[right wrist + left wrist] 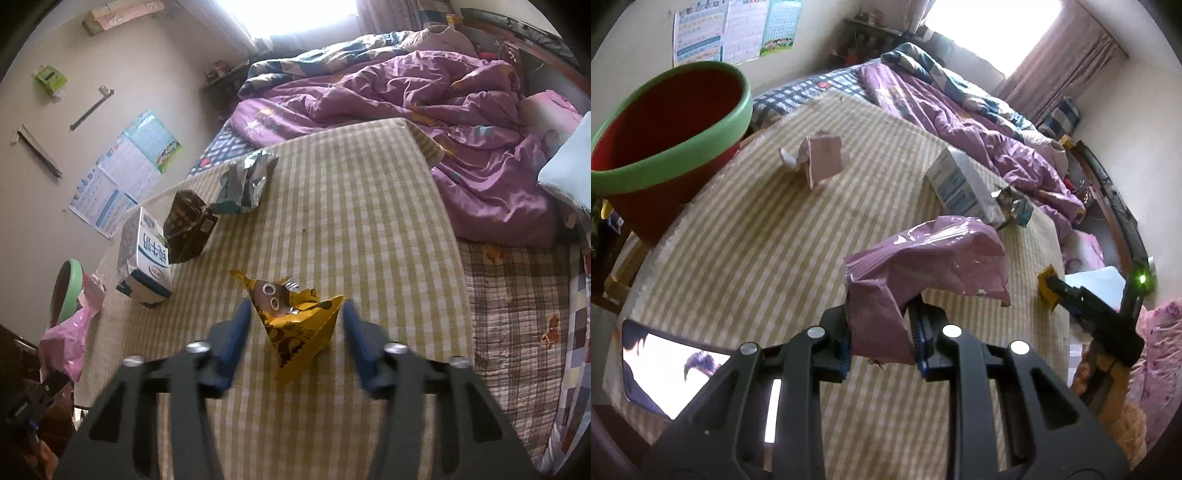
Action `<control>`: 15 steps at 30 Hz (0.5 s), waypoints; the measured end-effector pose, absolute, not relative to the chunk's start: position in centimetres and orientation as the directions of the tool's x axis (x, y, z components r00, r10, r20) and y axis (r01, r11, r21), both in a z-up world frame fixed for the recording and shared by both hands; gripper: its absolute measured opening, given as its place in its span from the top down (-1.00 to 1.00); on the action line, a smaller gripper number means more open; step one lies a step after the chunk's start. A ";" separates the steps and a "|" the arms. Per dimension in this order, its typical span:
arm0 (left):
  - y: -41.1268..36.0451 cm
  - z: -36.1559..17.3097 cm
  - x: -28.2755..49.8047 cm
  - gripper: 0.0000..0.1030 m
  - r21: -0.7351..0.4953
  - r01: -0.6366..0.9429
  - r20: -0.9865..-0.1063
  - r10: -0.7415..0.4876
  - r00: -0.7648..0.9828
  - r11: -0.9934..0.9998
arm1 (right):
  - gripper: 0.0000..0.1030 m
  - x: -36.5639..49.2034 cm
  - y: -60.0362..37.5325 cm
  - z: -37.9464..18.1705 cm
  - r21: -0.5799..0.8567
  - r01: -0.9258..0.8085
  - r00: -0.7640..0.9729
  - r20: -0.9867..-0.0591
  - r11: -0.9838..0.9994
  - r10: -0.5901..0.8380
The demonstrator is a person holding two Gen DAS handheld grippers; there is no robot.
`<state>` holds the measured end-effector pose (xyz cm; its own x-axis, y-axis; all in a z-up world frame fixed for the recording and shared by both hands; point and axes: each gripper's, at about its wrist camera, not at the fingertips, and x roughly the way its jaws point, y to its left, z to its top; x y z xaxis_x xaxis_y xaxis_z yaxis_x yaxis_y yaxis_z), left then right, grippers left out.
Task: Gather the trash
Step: 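Grasp a pink plastic bag with the left tool while the right tool grasps a yellow-brown wrapper, then carry the pink bag over the green bucket with the left tool while the right tool carries the wrapper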
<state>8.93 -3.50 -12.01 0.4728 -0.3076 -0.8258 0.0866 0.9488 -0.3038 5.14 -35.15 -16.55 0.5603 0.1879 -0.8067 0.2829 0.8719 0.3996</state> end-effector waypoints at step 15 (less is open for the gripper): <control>1.4 -9.7 8.6 0.52 -0.292 0.036 -0.780 -0.260 0.570 0.956 | 0.38 4.3 -29.4 -9.6 0.434 0.160 0.677 -0.702 0.887 0.221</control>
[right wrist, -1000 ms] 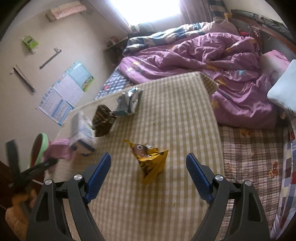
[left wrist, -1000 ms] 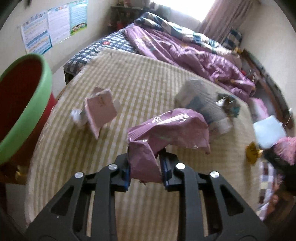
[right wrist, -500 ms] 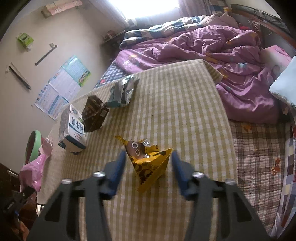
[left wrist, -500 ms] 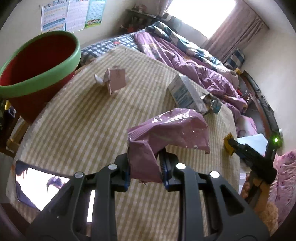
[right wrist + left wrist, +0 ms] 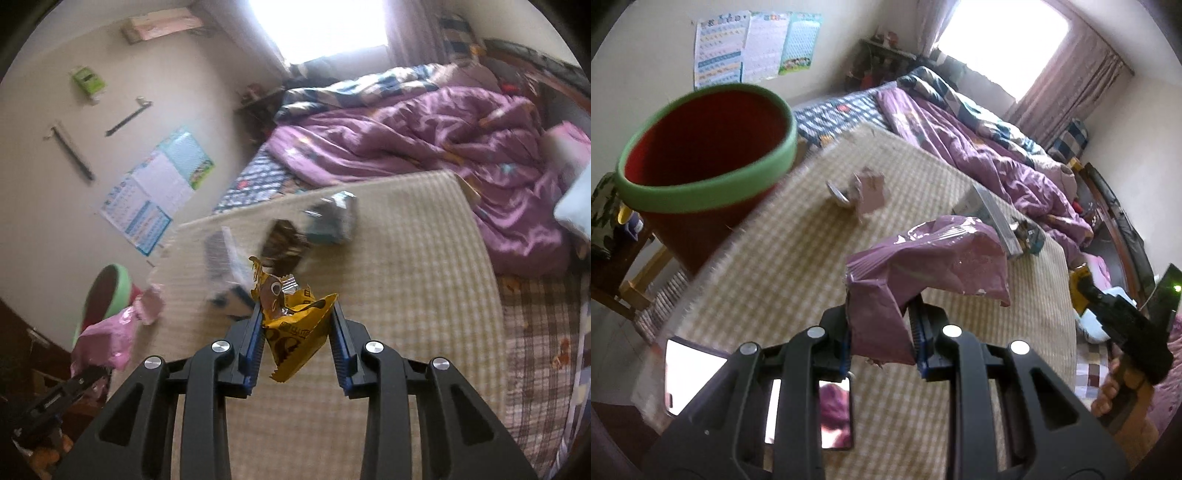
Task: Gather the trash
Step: 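Carry the pink bag over the green bucket with the left tool while the right tool carries the wrapper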
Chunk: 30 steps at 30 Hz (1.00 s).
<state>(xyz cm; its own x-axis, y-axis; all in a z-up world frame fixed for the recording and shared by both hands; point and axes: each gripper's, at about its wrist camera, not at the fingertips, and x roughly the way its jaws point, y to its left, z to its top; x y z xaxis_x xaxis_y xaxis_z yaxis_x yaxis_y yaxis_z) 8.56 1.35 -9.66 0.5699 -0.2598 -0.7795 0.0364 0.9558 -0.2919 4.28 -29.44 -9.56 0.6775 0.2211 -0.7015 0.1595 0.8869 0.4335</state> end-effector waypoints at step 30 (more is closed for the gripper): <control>17.0 -6.2 12.1 0.52 -0.309 -0.037 -0.712 -0.205 0.672 0.950 | 0.38 8.3 -9.7 -5.1 0.418 -0.050 0.684 -0.647 0.907 0.336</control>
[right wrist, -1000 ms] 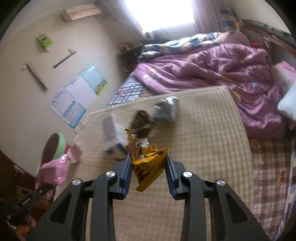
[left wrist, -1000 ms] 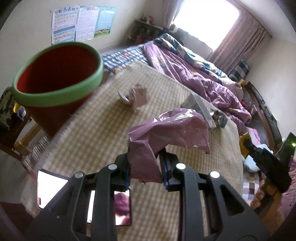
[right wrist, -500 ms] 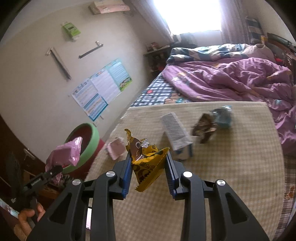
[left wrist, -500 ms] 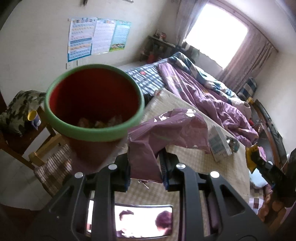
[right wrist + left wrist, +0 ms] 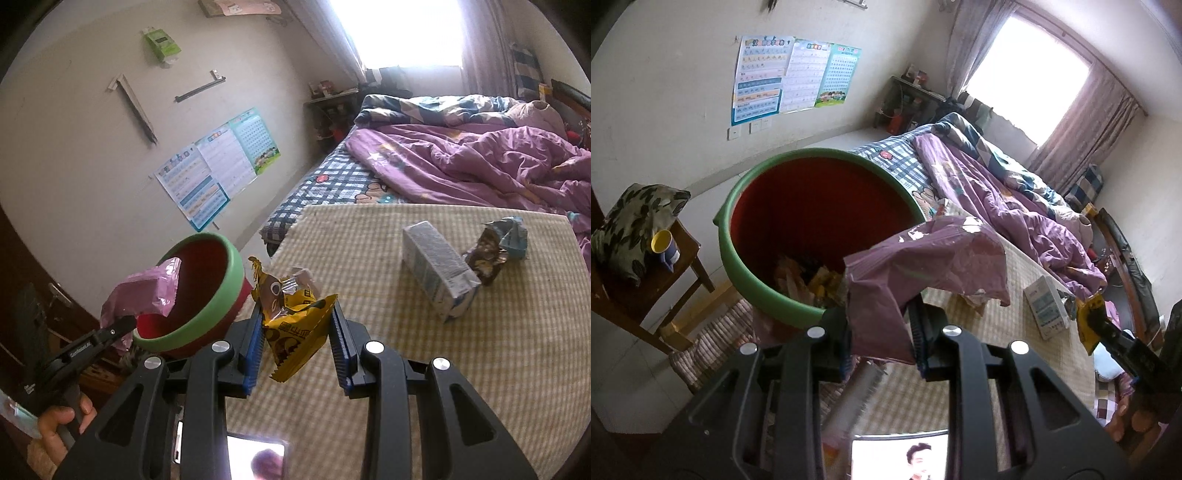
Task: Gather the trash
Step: 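Carry the pink bag over the green bucket with the left tool while the right tool carries the wrapper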
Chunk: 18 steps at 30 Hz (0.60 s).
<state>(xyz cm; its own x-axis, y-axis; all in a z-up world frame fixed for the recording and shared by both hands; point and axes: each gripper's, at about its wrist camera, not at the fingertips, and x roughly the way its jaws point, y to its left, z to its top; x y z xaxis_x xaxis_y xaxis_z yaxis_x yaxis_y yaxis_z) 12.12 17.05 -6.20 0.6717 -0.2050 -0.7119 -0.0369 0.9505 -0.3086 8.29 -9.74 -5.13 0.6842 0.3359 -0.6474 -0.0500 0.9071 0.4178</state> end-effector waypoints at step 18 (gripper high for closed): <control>21.1 -7.3 14.7 0.52 -0.320 -0.005 -0.725 -0.241 0.645 0.948 | 0.38 9.8 -4.5 -5.0 0.404 -0.041 0.685 -0.654 0.914 0.320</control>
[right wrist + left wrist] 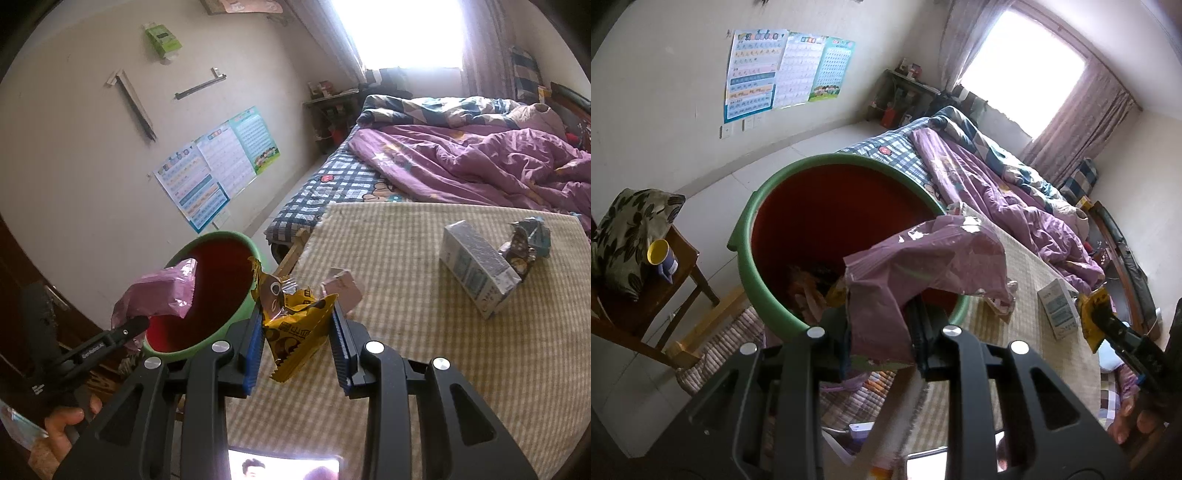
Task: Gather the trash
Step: 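Carry the pink bag over the green bucket with the left tool while the right tool carries the wrapper, then open both tools over the bucket to drop the pink bag and yellow wrapper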
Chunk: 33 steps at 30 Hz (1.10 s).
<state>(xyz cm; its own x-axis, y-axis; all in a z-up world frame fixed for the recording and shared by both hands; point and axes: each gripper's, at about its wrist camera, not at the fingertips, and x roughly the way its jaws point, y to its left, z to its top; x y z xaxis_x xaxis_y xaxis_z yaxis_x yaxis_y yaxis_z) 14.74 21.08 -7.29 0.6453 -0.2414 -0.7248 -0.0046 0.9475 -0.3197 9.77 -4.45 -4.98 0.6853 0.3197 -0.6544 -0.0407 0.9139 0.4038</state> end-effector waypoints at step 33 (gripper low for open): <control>23.8 -9.8 18.2 0.52 -0.261 -0.017 -0.783 -0.202 0.588 0.965 | 0.37 17.8 6.2 -5.8 0.376 -0.219 0.597 -0.679 0.900 0.428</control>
